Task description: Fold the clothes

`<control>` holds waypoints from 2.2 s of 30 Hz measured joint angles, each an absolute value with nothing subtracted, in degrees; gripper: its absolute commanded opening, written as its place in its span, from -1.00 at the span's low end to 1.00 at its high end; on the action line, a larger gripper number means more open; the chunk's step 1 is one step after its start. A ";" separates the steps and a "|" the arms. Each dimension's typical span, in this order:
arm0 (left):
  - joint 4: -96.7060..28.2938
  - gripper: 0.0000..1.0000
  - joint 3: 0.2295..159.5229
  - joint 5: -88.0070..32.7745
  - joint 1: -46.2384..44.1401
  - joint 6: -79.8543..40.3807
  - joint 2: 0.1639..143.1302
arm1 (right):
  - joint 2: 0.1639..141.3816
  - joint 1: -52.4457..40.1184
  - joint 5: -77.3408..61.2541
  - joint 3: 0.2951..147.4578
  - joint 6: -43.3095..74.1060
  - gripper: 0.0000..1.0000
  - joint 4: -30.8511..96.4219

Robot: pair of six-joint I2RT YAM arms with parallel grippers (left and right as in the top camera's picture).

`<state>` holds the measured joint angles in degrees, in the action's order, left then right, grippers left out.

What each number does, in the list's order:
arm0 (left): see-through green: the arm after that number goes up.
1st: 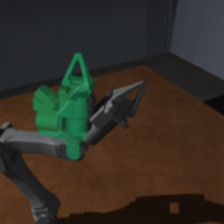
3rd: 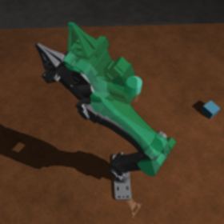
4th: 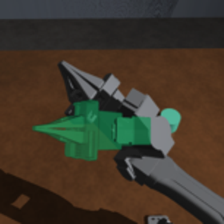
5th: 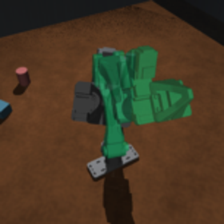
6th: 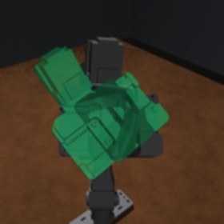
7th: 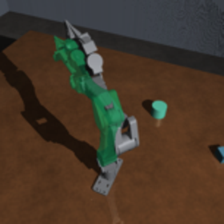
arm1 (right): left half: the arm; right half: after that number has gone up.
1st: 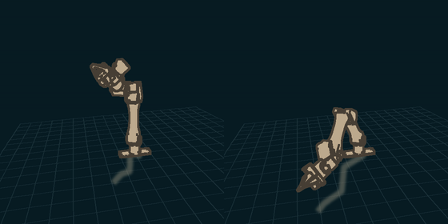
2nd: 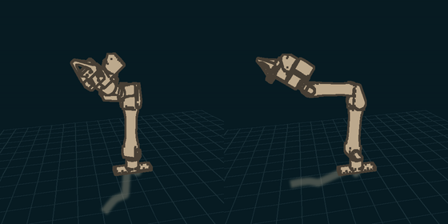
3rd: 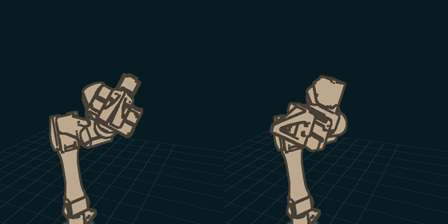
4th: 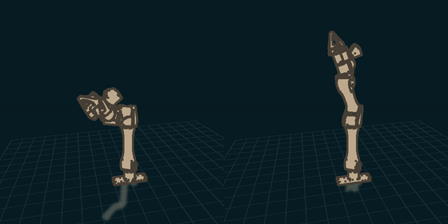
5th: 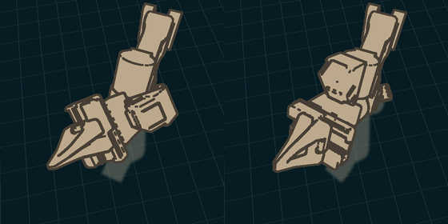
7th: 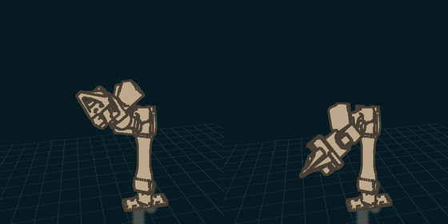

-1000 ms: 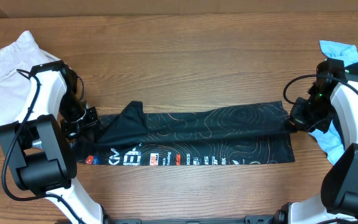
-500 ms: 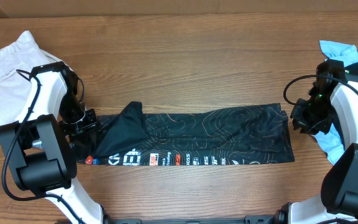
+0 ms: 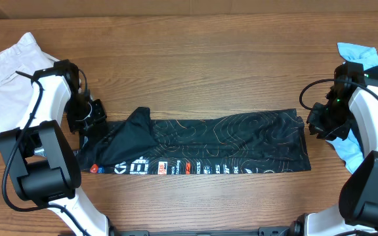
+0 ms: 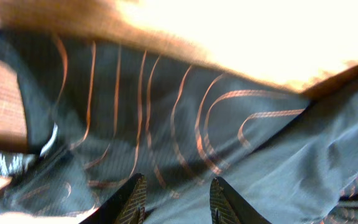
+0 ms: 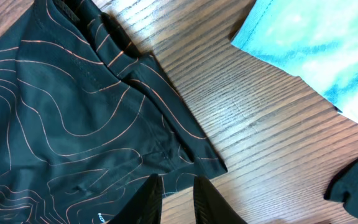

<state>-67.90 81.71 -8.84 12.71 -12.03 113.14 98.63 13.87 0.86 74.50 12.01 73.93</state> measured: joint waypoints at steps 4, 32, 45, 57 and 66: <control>-65.65 -0.21 81.71 -9.30 12.01 -12.05 113.14 | 98.63 13.87 0.89 74.50 11.99 -0.59 73.67; -58.65 -0.39 76.31 -11.20 4.51 -12.03 113.14 | 98.63 13.87 0.89 74.50 11.97 -0.59 74.02; -58.52 -0.92 75.66 -16.67 4.51 -8.95 113.14 | 98.63 13.87 0.89 74.50 11.99 -0.59 74.61; -68.60 -0.92 75.61 -38.30 4.97 11.29 113.14 | 98.63 13.87 0.86 74.46 11.99 -0.59 74.50; -78.22 -0.91 75.50 -41.78 4.95 22.92 113.14 | 98.63 13.87 0.38 74.46 11.99 -0.59 74.08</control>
